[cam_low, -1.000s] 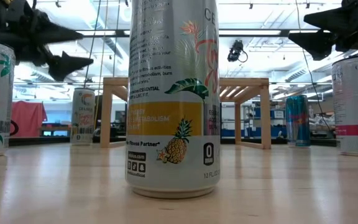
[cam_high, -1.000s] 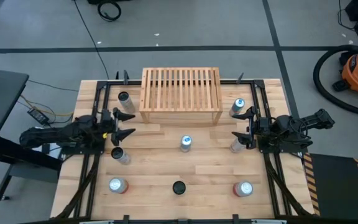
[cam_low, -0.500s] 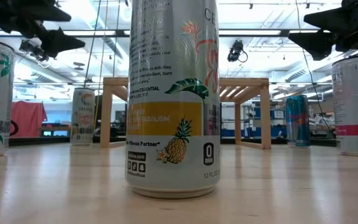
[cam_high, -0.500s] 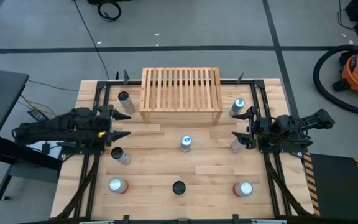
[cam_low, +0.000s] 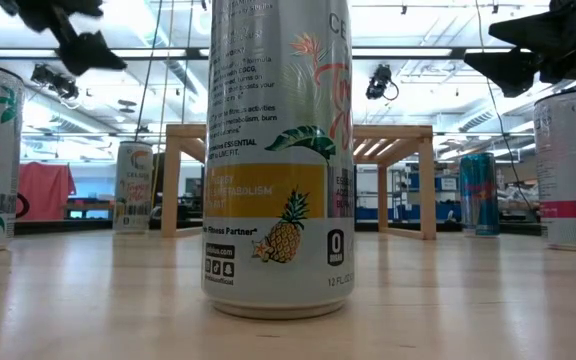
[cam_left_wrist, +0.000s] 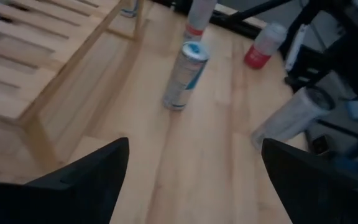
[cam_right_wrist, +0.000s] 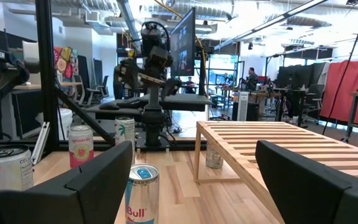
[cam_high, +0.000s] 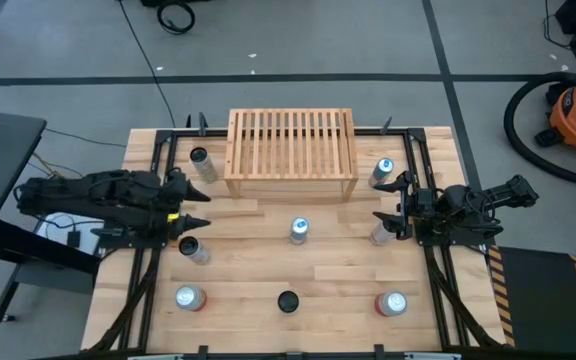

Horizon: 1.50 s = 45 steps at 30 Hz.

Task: Place canned beverage on shelf
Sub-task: Put the bottom blue soda can on the shelf

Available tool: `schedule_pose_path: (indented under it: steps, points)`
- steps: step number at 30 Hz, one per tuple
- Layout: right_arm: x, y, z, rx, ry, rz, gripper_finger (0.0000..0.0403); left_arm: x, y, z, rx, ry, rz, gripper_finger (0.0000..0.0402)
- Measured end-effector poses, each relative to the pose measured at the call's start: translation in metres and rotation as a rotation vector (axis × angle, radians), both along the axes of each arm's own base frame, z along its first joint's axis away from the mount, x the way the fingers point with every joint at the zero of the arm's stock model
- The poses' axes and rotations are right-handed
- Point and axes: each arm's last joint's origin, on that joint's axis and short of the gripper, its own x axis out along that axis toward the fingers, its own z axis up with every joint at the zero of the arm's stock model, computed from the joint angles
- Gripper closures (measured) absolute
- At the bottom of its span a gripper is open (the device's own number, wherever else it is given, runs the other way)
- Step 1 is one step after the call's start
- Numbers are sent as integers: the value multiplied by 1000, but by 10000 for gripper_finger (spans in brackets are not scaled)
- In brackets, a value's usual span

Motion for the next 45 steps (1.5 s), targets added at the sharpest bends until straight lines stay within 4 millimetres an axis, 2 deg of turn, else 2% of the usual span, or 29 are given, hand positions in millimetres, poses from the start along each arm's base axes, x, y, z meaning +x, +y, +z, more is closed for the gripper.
schedule_pose_path:
  steps: [4, 17, 21, 29, 39, 45]
  points:
    - [0, 0, 0, 0, 0, 0, 50, 3, -4, 4, 4, 4, -39, 33]
    - [0, 0, 0, 0, 0, 0, 50, 23, -7, -12, -10, 105, -18, 33]
    - [0, 0, 0, 0, 0, 0, 50, 31, -6, -16, 21, 129, 21, 33]
    - [0, 0, 1, 1, -10, -1, 50, 40, -7, -23, -52, 176, 80, 33]
    - [-3, -1, 9, 71, -104, -5, 50, 60, -9, -10, 29, -11, 36, 33]
    - [-3, -2, 10, 41, -108, -36, 50, 79, -10, -18, 114, 1, 18, 33]
